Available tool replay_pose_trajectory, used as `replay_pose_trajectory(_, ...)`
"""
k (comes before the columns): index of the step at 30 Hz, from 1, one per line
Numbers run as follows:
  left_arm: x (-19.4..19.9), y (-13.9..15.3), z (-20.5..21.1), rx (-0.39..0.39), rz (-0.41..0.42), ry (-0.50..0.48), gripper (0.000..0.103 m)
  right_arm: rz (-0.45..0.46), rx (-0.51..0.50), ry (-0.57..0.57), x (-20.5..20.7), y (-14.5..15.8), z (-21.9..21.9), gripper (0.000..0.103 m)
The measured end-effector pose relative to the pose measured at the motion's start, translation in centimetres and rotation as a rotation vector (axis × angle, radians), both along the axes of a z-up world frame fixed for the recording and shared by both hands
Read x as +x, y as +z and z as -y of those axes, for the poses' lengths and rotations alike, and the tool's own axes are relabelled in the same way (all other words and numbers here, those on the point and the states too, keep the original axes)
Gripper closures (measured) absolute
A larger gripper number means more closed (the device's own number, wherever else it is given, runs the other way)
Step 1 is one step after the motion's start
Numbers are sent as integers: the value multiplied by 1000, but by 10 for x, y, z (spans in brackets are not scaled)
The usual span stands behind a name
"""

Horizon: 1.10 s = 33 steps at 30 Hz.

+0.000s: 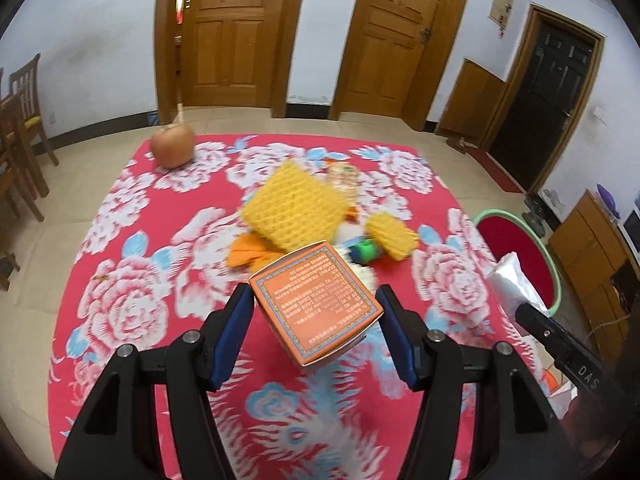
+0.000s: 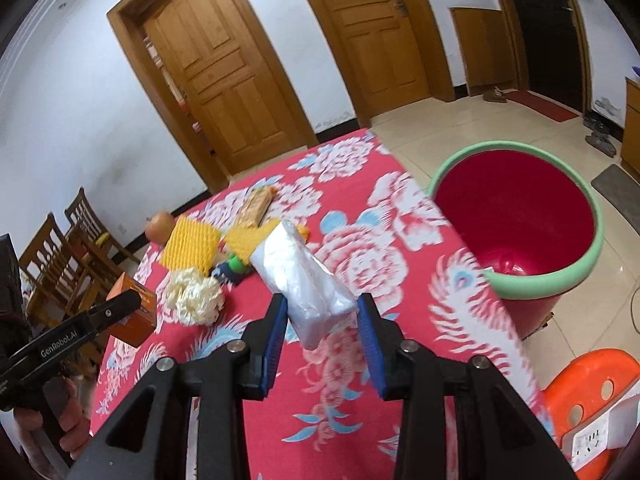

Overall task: Collect trash
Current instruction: 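Carry the carton and the plastic bag in both grippers over the bucket, then open the right gripper to drop the bag while the left drops the carton into the bucket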

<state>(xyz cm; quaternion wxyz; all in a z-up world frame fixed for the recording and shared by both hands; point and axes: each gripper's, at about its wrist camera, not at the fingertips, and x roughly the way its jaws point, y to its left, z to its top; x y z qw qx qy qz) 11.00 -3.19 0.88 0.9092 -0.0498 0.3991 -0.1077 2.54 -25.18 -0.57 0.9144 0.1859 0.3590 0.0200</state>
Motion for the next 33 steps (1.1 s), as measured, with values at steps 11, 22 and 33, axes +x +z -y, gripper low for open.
replay_pose_trajectory(11, 17, 12, 72, 20, 20, -141, 40, 32, 37, -145, -9, 7, 61, 64)
replay_pose_trajectory(22, 37, 8, 155, 59, 28, -293, 40, 24, 77, -302, -12, -3, 127, 64)
replay_pose_trajectory(33, 62, -17, 217, 84, -21, -380, 40, 6, 110, -401, -7, -20, 170, 63)
